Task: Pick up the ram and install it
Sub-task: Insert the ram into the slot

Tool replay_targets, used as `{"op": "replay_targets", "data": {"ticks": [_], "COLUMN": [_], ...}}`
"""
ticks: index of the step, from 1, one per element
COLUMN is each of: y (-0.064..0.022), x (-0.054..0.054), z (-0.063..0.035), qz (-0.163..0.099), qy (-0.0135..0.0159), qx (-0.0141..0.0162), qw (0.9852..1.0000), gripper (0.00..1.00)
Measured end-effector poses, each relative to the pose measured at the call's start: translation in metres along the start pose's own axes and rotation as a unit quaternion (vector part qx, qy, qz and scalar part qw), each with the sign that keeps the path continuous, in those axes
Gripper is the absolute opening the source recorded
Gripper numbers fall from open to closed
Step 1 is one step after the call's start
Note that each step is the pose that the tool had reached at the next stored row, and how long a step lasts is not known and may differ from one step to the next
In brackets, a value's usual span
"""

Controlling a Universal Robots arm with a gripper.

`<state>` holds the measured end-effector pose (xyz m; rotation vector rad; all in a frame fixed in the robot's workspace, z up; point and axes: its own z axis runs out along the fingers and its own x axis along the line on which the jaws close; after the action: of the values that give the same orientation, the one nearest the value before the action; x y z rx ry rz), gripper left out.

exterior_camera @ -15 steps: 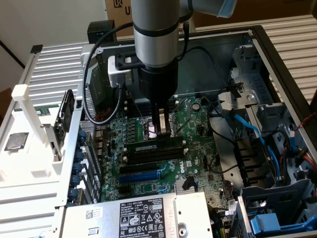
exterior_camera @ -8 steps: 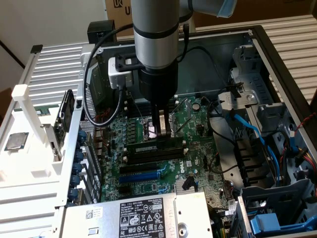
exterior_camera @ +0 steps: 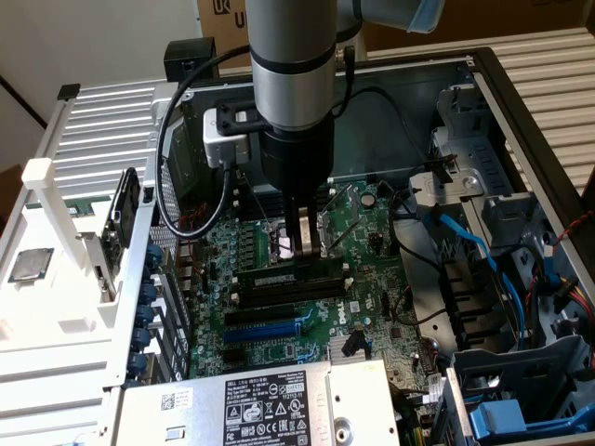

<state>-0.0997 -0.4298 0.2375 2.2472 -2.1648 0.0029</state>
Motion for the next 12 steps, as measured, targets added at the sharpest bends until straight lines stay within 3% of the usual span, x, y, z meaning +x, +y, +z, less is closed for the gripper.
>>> {"op": "replay_targets", "data": {"ticks": [12], "y": [0.0], "x": [0.0], "z": [0.0023], "qz": [0.0], "qy": [0.0003], "qx": [-0.0001], "qw": [1.0], "gripper": [0.13]}}
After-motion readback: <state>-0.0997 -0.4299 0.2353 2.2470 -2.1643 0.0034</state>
